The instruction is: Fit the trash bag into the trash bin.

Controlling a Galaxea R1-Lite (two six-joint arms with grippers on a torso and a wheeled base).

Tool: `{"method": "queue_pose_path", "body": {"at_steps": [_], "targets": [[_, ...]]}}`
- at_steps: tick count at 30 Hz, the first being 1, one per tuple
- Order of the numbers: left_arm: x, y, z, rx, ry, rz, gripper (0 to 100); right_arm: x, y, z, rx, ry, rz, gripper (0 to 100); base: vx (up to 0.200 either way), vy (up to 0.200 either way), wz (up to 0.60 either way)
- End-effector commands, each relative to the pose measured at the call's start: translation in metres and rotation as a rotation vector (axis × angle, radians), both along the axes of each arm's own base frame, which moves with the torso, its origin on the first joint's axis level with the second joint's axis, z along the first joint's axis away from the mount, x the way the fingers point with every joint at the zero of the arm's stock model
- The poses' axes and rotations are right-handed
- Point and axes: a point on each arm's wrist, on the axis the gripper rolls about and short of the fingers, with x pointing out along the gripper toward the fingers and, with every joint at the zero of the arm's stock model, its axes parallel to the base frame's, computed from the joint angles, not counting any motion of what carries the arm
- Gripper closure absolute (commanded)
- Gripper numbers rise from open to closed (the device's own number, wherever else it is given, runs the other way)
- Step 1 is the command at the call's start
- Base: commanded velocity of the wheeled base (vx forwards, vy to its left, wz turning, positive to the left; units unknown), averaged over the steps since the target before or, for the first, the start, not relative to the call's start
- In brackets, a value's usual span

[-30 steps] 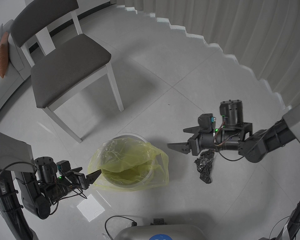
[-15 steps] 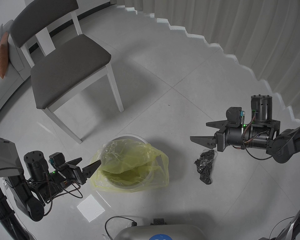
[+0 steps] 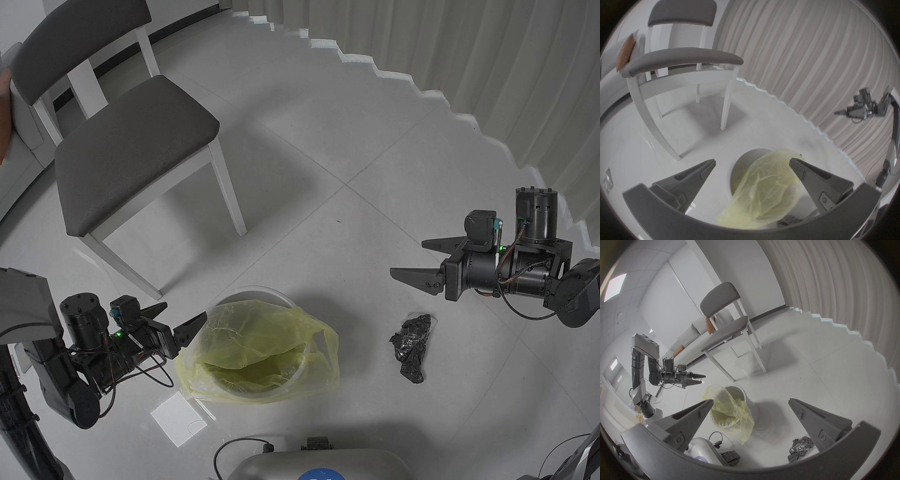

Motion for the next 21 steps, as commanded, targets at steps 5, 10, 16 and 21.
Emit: {"method": "queue_pose_path", "body": {"at_steps": [5,10,16,21], "targets": [[0.038,0.013,-0.035,0.012,0.014,-0.062,0,-0.010,-0.003,-0.002,-0.006,0.011,0.001,0,0.000,0.000,0.00],[0.043,0.010,-0.036,-0.033,0.025,-0.103,0,-0.010,-0.003,-0.003,-0.006,0.013,0.003,0,0.000,0.000,0.00],[0.034,0.009,-0.035,-0.074,0.058,-0.171,0,-0.008,0.001,-0.007,-0.013,0.022,0.013,0,0.000,0.000,0.00],[0.030,0.003,-0.034,-0.075,0.066,-0.197,0,-0.008,0.001,-0.008,-0.015,0.025,0.013,0,0.000,0.000,0.00]]}}
